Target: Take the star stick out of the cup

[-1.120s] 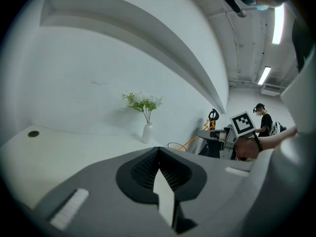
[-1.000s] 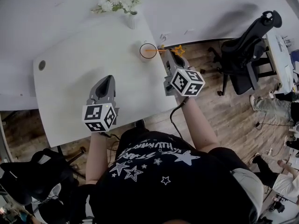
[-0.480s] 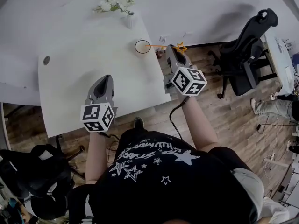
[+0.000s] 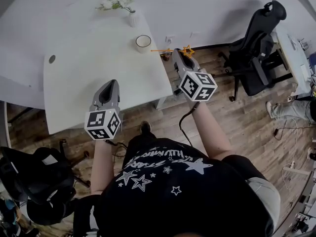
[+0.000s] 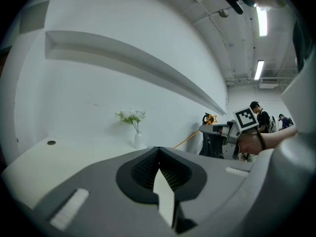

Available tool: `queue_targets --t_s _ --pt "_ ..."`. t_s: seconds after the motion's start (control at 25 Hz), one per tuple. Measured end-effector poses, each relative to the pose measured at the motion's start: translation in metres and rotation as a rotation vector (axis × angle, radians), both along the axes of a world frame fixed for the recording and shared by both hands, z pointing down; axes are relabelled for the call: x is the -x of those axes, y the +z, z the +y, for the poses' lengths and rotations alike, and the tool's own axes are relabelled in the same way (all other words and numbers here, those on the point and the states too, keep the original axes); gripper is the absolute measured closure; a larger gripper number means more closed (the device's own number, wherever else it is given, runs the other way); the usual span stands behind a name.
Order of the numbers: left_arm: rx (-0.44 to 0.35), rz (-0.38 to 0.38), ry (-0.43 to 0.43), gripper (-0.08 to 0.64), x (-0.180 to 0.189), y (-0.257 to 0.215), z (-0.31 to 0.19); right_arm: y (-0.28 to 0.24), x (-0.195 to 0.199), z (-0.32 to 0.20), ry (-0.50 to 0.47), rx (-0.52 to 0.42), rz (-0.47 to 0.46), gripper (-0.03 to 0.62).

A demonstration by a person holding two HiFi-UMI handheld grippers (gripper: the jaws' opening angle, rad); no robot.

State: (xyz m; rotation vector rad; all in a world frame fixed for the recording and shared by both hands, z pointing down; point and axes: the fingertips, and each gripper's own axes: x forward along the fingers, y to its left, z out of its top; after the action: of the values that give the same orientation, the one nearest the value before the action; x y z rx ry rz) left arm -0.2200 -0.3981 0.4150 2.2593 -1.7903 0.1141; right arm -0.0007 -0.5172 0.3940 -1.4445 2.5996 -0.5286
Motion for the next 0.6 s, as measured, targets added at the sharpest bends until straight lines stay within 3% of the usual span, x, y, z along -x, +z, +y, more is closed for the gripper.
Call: queue_targets --t_s 0.6 --pt "-0.035 -0.013 -0.018 0.557 -0.041 -0.003 0.102 0.005 -0.026 0.107 -0.076 -0.009 0.002 0.560"
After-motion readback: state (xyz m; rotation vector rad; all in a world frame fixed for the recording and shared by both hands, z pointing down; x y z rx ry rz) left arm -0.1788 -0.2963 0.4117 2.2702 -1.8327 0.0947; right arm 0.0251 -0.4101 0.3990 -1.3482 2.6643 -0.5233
